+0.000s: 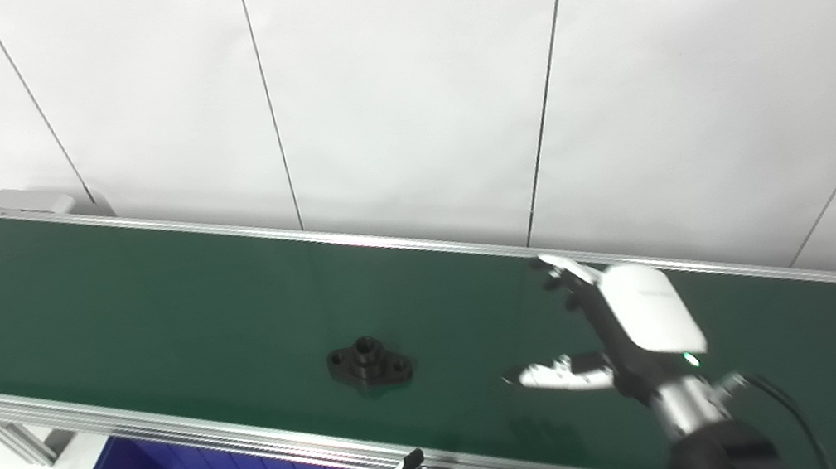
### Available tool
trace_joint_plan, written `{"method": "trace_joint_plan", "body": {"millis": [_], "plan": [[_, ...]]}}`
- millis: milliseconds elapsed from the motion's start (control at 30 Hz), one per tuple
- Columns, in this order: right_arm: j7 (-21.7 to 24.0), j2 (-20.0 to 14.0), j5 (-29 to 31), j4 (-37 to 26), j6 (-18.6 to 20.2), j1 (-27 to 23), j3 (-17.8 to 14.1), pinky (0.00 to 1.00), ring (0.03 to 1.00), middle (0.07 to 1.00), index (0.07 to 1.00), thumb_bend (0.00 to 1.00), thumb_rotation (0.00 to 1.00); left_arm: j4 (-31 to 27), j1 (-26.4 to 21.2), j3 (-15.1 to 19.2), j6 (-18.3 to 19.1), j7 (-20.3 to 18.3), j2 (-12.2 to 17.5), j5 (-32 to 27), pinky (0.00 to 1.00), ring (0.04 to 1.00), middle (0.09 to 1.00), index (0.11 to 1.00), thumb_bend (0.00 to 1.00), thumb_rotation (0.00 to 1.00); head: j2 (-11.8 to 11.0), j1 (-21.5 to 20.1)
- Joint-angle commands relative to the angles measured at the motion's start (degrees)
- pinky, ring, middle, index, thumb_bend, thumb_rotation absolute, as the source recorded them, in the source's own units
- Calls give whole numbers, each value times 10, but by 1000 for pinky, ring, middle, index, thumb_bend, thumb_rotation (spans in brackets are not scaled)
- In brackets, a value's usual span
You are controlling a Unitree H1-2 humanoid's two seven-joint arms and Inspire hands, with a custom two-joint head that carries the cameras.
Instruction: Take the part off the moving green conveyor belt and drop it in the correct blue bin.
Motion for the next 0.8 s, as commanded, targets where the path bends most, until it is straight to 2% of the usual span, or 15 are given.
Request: {"method": "trace_joint_plan", "body": {"millis": [0, 267, 400, 500, 667, 733, 767], "plan": [[-4, 14, -15, 8, 11, -32, 11, 480, 604, 726, 821, 850, 503, -25, 9, -45, -6, 1, -50, -2, 822, 877, 917, 940, 533, 700, 0, 1], [-26, 43, -41, 110, 14, -92, 55, 463, 590, 706, 797, 885, 465, -28, 12, -59, -5, 3, -57, 11, 829, 890, 926, 946, 531, 722, 6, 15], [-25, 49, -49, 139, 21, -107, 71, 455, 574, 699, 799, 892, 469, -30, 15, -65, -6, 6, -61, 19, 825, 895, 926, 942, 524, 726, 10, 18], [-22, 52, -61, 165, 22, -118, 89, 416, 520, 667, 800, 876, 475, -32, 18, -68, -5, 7, -64, 22, 838, 905, 932, 943, 527, 733, 13, 20], [-35, 57, -63, 208, 21, -129, 108, 420, 518, 661, 786, 865, 483, -36, 22, -71, -11, 10, -67, 25, 845, 910, 933, 947, 506, 770, 17, 21], [-48, 61, -61, 225, 20, -130, 112, 384, 494, 648, 775, 868, 478, -37, 23, -72, -13, 12, -68, 26, 839, 905, 929, 946, 499, 779, 18, 23], [-51, 63, -60, 231, 20, -130, 114, 350, 452, 624, 768, 863, 472, -39, 24, -73, -13, 12, -68, 25, 844, 905, 928, 947, 501, 781, 21, 25]]}}
